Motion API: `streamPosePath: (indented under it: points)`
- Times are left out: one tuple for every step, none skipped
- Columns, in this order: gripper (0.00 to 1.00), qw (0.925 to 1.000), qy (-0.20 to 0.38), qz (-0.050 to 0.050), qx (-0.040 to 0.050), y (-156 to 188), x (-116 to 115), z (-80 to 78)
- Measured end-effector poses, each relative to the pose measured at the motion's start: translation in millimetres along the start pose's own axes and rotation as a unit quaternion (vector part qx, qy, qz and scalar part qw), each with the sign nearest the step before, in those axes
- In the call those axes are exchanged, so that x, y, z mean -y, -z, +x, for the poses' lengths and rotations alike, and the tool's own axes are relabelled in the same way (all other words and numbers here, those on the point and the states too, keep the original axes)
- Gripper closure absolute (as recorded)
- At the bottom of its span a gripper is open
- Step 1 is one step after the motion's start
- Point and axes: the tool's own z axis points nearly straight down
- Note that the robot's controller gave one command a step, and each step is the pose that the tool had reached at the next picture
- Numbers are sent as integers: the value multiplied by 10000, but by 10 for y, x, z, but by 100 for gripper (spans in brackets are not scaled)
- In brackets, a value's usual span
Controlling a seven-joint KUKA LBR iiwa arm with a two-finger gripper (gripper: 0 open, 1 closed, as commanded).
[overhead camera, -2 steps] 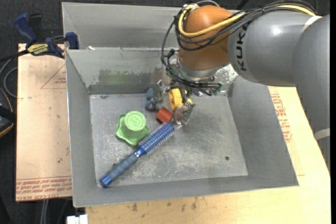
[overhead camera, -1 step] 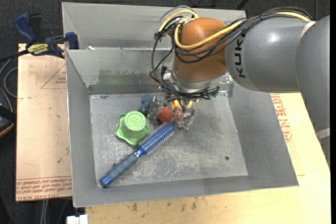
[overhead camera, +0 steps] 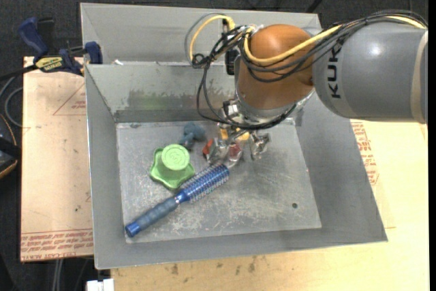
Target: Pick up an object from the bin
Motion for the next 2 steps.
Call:
streamPosePath:
  points:
    - [0,9857,1684,-10,8,-86,-113,-188]
    - [0,9514,3080,68,-8,-225,-369,-175]
